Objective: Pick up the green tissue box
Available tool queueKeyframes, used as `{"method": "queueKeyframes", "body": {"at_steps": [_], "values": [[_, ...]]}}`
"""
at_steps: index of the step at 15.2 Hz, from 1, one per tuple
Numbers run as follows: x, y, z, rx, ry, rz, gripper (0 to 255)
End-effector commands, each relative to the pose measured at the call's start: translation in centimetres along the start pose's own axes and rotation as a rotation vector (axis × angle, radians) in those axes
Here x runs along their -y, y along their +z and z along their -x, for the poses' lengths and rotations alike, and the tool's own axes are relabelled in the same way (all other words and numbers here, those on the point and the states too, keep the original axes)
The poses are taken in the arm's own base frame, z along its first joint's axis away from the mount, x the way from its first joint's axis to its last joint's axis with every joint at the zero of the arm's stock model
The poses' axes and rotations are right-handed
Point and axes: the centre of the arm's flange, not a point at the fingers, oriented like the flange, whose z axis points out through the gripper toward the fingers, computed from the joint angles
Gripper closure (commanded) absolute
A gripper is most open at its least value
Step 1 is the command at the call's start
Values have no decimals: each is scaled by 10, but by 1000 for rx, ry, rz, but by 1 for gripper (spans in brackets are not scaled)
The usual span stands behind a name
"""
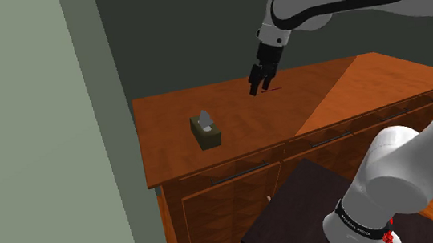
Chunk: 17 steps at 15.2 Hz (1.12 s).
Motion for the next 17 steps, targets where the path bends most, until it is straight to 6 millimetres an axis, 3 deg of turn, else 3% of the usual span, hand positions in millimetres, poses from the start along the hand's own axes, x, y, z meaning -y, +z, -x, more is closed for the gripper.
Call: {"method": "queueKeyframes", "body": {"at_steps": [1,9,17], "values": [[-13,16,-22,4,-51,-25,0],[-46,87,-104,25,-240,-128,0],[-56,162,-189,46,-429,-231,0]]}}
